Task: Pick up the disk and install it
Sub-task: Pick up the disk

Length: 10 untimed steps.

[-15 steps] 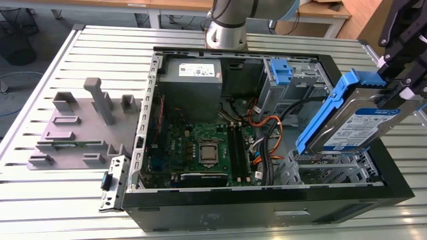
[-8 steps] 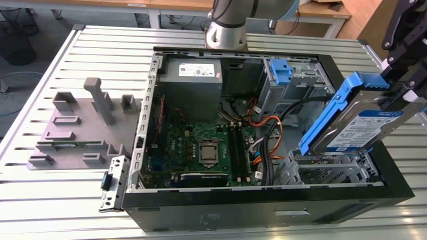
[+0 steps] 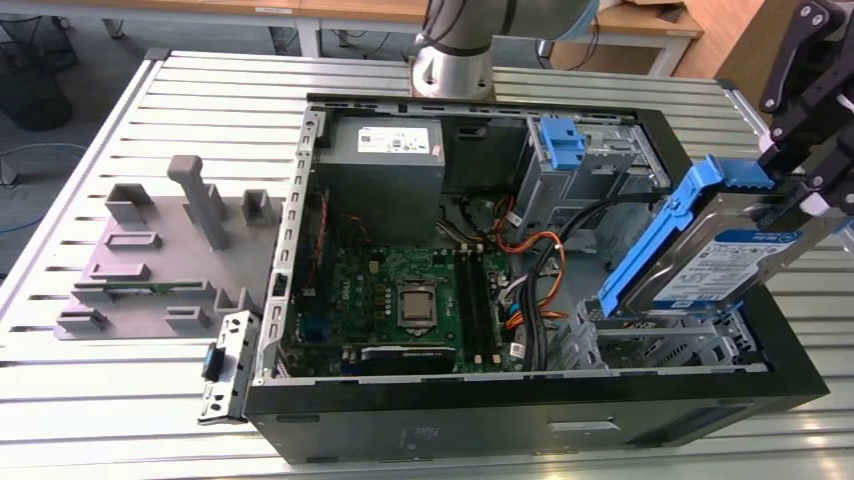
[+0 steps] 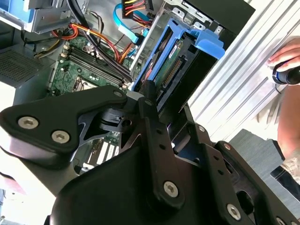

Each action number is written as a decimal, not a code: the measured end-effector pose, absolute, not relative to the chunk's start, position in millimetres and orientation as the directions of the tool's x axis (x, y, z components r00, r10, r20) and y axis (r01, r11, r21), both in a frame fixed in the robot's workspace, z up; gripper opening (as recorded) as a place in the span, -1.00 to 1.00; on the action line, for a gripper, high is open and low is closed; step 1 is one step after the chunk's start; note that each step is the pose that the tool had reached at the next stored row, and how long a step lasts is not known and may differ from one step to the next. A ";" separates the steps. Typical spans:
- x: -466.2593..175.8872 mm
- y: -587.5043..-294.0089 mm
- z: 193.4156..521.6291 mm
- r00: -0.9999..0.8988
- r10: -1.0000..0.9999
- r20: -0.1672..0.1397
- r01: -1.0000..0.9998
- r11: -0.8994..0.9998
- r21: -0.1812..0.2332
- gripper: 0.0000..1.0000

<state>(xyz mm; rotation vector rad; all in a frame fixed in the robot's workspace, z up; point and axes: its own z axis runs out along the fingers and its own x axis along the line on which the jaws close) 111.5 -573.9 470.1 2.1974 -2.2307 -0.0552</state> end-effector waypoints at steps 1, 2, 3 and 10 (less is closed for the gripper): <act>112.2 -573.9 468.9 -0.015 -1.000 -0.018 -0.999 0.015 0.032 -0.31; 112.9 -573.9 467.7 -0.015 -1.000 -0.017 -0.999 0.015 0.032 -0.31; 113.5 -573.9 466.4 -0.015 -1.000 -0.017 -0.999 0.015 0.032 -0.31; 113.9 -572.3 458.2 -0.015 -1.000 -0.015 -0.999 0.015 0.032 -0.31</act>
